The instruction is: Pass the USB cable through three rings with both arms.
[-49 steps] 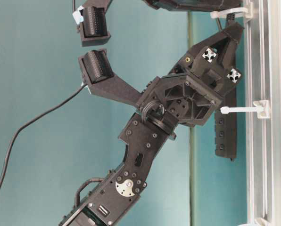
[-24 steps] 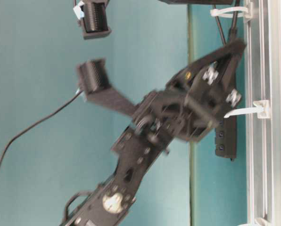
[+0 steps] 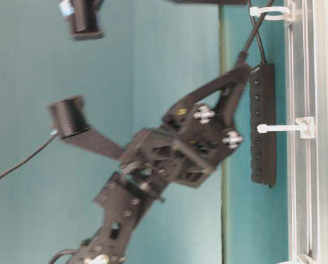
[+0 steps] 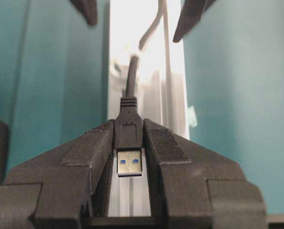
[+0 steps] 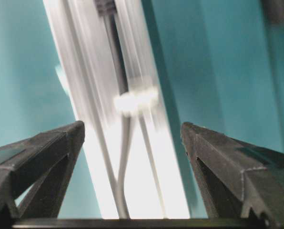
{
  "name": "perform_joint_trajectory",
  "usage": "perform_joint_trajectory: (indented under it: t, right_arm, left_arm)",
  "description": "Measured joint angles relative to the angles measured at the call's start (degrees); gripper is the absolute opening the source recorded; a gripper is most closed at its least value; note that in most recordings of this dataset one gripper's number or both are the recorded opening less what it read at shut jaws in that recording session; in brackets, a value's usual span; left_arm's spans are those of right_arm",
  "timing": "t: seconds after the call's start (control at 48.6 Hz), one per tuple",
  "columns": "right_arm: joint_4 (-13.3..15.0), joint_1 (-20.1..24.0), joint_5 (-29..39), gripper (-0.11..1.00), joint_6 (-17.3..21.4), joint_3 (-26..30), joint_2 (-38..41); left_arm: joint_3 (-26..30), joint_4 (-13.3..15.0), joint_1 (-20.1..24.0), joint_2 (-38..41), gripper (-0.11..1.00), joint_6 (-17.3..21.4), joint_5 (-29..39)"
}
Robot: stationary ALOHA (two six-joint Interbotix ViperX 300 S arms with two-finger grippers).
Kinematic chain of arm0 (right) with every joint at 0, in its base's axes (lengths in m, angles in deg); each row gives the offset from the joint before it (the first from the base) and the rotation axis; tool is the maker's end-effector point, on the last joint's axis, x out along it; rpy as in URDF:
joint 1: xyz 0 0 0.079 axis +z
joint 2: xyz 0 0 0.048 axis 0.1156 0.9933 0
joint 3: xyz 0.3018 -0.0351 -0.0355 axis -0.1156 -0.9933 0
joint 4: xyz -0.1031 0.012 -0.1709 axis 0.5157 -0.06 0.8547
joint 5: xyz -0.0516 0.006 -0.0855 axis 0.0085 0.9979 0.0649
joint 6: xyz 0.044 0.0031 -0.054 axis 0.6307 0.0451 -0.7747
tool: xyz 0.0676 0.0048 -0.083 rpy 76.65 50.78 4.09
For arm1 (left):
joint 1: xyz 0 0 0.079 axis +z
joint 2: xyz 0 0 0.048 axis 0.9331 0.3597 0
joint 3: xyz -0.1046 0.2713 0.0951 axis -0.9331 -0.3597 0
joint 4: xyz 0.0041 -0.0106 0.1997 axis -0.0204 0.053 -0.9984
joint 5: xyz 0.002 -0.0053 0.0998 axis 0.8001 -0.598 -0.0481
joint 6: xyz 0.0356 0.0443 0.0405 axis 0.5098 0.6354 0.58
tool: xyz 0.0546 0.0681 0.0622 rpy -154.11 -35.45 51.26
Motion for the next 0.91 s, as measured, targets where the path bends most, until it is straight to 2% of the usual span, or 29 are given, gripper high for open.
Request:
perform_joint_trajectory:
  t: [0.247,0.494,0.905]
  right_arm:
    - [0.3,1.1,-1.5,0.77,0.0,3.1,1.9]
    - [0.9,1.1,-5.3,0.74,0.0,3.4,2.3]
    - [1.8,-1.1,-7.8,0.47,-0.1,3.4,3.8]
  left_arm:
    - [-0.1,0.0,-0.1,-1.3,0.22,3.6,0.0]
    - [-0.1,0.0,-0.1,-1.4,0.22,3.9,0.0]
    - [-0.2,0.1,-0.2,-1.4,0.22,3.9,0.0]
